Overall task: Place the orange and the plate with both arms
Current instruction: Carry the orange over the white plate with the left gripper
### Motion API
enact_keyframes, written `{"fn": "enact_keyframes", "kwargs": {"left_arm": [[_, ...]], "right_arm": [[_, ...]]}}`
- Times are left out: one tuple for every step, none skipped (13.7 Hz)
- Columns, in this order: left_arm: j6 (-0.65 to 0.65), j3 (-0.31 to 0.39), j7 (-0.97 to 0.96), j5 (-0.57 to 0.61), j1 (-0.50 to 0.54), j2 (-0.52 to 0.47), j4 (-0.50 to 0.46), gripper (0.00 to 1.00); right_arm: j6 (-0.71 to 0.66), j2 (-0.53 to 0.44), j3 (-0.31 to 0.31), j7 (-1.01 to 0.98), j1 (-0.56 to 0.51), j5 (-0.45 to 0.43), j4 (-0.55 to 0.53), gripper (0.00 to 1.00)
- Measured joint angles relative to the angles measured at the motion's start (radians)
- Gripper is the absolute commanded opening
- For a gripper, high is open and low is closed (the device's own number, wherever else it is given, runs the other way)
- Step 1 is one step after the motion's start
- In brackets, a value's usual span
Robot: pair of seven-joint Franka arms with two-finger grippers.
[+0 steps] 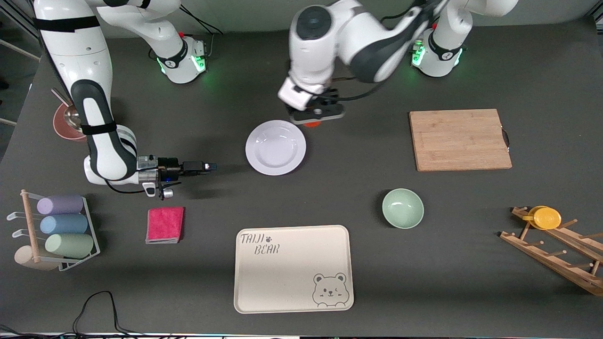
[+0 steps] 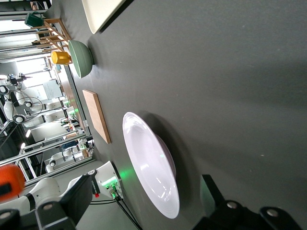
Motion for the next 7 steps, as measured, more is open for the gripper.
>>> {"fn": "enact_keyframes", "kwargs": {"left_arm": [[0.001, 0.001, -0.052, 0.034, -0.048, 0.072, 0.061, 0.49], [0.003, 0.002, -0.091, 0.062, -0.088, 0.14, 0.118, 0.49], [0.009, 0.005, -0.117, 0.084, -0.121, 0.199, 0.165, 0.49], [0.027, 0.008, -0.136, 0.104, -0.151, 0.26, 0.207, 0.49], [0.056, 0.01, -0.143, 0.117, -0.171, 0.307, 0.229, 0.49], [0.08, 0.012, -0.146, 0.126, -0.186, 0.344, 0.241, 0.49], [0.097, 0.018, -0.152, 0.14, -0.199, 0.376, 0.248, 0.49]], "right_arm": [[0.002, 0.008, 0.0, -0.009, 0.0, 0.0, 0.0, 1.0], [0.004, 0.017, 0.0, -0.018, 0.0, 0.0, 0.0, 1.0], [0.005, 0.024, 0.0, -0.023, 0.0, 0.0, -0.001, 1.0], [0.005, 0.03, 0.0, -0.024, 0.0, 0.0, -0.002, 1.0], [0.005, 0.035, 0.0, -0.024, -0.001, 0.002, -0.002, 1.0], [0.005, 0.04, 0.0, -0.028, -0.001, 0.007, -0.002, 1.0], [0.005, 0.044, 0.0, -0.039, -0.001, 0.014, -0.003, 1.0]]}}
